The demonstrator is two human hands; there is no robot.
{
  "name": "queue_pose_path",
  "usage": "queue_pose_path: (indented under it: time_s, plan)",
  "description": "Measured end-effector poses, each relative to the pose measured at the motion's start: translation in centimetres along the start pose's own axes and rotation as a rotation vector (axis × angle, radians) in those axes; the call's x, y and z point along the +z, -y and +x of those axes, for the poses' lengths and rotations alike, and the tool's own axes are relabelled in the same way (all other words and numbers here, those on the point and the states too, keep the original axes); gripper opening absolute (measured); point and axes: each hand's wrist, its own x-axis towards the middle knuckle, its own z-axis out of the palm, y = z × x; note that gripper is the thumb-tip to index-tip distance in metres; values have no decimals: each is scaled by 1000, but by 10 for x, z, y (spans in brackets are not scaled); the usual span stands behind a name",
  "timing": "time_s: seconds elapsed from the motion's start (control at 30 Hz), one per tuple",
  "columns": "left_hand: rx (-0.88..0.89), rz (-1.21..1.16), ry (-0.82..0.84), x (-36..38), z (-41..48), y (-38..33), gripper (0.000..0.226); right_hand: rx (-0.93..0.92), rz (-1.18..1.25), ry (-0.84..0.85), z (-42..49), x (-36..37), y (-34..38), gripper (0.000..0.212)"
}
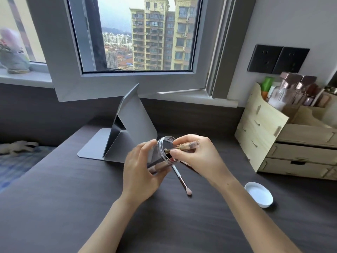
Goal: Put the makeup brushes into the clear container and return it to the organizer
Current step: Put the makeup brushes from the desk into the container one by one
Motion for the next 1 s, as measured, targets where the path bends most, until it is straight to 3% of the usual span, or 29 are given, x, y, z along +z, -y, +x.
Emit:
queue_pose_path:
  time_s: [0.27,0.47,0.53,0.67,0.77,0.83,0.9,1.0]
  plan:
    - [21,55,19,1,1,2,72,75,190,67,2,-29,-19,22]
    - [13,64,30,2,2,1,72,5,478,154,6,-40,-23,32]
    - [7,57,32,3,2,2,72,-37,472,169,5,-35,-20,24]
    - [-37,19,1,2,2,5,73,-48,372,6,14,-25,-23,6]
    - [-89,-14,-56,1,3,6,71,114,251,-313,47,-27,-59,12]
    - [-100,-27,-83,0,3,7,73,261,9,-450,74,-29,-95,17]
    - [-99,-31,-95,0,4,9,77,370,-242,-428,92,-29,-120,20]
    - [-93,-32,-92,1,4,9,79,474,-378,-322,106,-24,-132,29]
